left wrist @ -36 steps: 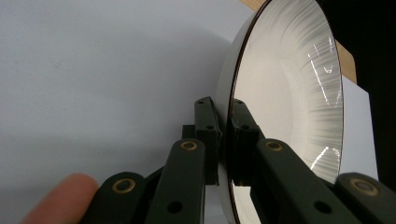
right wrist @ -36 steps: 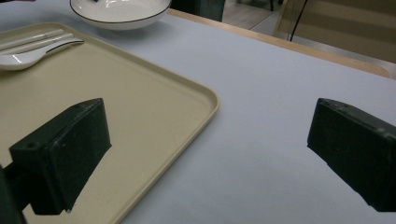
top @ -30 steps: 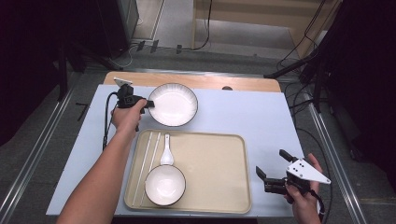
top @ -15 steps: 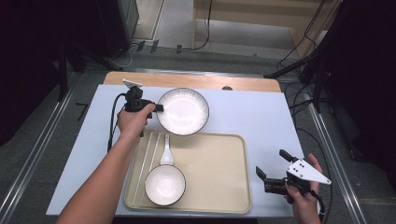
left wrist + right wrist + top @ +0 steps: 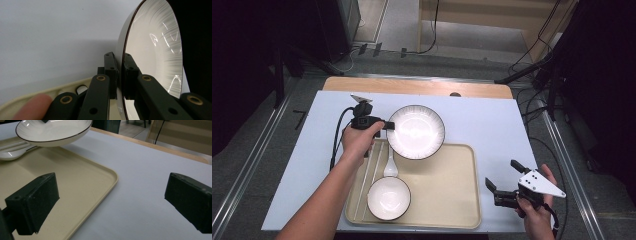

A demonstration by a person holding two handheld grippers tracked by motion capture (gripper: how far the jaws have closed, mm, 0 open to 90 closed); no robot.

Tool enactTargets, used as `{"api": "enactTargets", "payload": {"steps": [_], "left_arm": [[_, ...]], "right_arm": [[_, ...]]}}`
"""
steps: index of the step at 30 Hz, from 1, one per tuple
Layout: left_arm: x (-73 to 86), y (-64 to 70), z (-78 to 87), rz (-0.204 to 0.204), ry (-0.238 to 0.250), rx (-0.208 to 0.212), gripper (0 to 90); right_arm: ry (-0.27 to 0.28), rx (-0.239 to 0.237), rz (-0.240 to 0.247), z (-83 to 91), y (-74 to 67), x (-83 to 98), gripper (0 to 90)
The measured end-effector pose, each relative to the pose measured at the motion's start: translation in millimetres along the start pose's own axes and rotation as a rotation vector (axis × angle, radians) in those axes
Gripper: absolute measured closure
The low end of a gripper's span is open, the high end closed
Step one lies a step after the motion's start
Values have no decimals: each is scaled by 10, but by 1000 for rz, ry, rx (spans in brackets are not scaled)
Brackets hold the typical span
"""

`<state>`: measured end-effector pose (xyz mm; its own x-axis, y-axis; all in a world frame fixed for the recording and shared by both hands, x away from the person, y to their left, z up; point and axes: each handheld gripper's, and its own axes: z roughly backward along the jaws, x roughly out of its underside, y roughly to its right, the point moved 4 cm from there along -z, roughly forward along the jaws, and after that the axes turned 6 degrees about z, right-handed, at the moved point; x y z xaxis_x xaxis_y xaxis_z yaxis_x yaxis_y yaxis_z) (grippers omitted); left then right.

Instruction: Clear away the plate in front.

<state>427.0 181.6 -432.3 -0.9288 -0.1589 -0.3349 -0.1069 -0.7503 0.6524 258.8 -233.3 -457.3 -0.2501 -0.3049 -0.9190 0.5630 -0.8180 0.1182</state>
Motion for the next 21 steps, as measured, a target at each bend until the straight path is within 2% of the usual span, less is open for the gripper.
{"api": "enactTargets", "payload": {"steps": [21], "left_arm": [[339, 181, -119, -61, -70, 30, 855]], "right_arm": [[1, 0, 6, 11, -3, -9, 0]]}}
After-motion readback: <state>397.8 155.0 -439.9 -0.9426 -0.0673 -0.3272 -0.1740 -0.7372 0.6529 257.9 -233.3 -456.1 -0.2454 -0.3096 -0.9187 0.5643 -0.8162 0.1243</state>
